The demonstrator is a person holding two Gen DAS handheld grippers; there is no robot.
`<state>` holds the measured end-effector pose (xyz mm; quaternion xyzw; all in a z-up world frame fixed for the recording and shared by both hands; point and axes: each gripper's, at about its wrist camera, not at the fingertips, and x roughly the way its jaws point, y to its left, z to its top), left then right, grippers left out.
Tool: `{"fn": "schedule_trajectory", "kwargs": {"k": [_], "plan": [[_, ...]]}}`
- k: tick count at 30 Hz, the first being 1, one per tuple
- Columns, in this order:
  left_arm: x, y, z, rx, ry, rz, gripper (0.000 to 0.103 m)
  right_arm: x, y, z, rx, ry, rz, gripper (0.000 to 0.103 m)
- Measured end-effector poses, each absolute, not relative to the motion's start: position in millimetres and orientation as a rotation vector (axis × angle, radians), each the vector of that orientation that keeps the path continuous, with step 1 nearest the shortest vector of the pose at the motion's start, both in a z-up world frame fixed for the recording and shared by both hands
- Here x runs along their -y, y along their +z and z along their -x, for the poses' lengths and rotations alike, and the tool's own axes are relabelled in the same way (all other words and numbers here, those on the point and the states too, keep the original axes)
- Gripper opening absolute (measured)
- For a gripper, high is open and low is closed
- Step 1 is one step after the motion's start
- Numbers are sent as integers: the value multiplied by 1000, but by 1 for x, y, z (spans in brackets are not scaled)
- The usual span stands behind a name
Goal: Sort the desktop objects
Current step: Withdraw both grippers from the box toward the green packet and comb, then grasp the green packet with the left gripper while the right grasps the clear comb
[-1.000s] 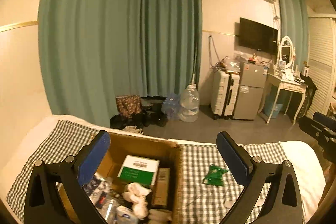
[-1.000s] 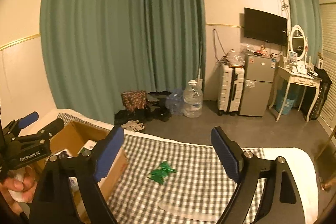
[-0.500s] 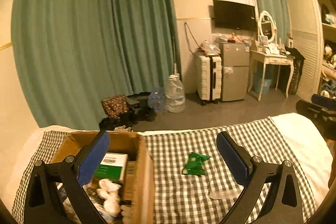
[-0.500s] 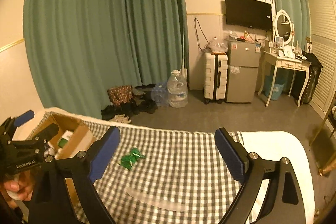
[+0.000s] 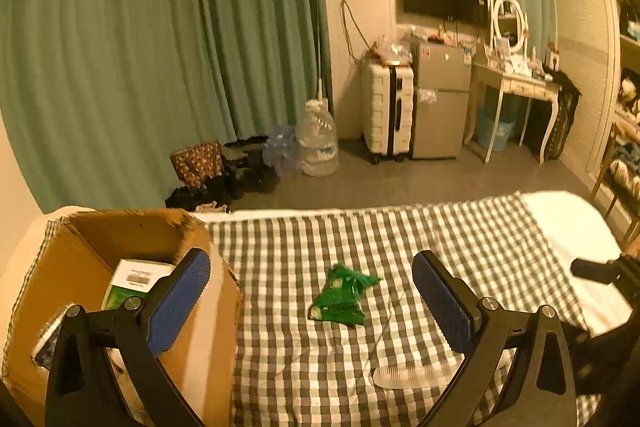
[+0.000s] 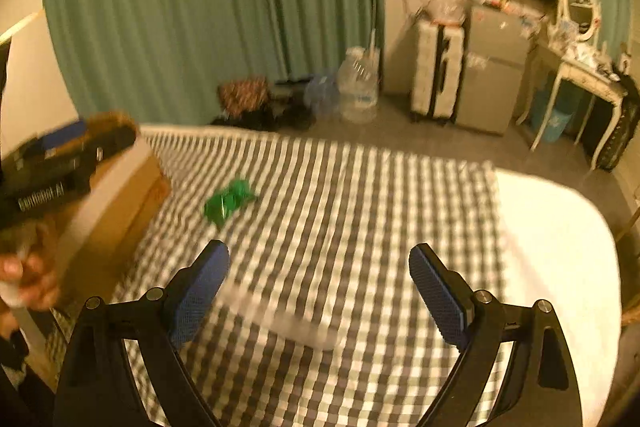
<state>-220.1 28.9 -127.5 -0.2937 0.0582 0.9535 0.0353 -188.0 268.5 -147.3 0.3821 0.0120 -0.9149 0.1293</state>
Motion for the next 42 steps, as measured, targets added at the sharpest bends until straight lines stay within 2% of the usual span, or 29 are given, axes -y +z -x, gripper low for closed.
{"fn": "schedule_trajectory", "kwargs": {"k": [6,22,25,27,28,30,33,35,37,40,42], "plan": [[-43,-160,234,-262,2895,983,103,-252,-197,192,-107,-2531,-1266,92],[-33,-228,278,-181,2810,1247,103,-204,-256,215,-200,-2280,-1363,92],[-32,-237,282,-174,2804,1277,103,-200,-261,218,-254,-2343,-1384,76],[-31,-242,285,-168,2796,1293,103,-202,-259,219,-263,-2385,-1374,55],[-31,-245,286,-165,2789,1298,103,-206,-258,220,-246,-2396,-1382,50],[-32,-253,288,-170,2767,1317,103,-215,-255,224,-198,-2415,-1402,29],[-34,-262,292,-173,2758,1344,103,-225,-255,228,-125,-2425,-1427,26],[-35,-266,292,-170,2752,1356,90,-226,-255,228,-120,-2427,-1423,26],[-37,-270,293,-186,2733,1396,59,-225,-254,226,-110,-2435,-1410,26],[-36,-269,290,-181,2714,1400,51,-231,-253,228,-67,-2440,-1406,26],[-39,-267,287,-188,2705,1401,49,-236,-252,227,-42,-2451,-1402,26]]}}
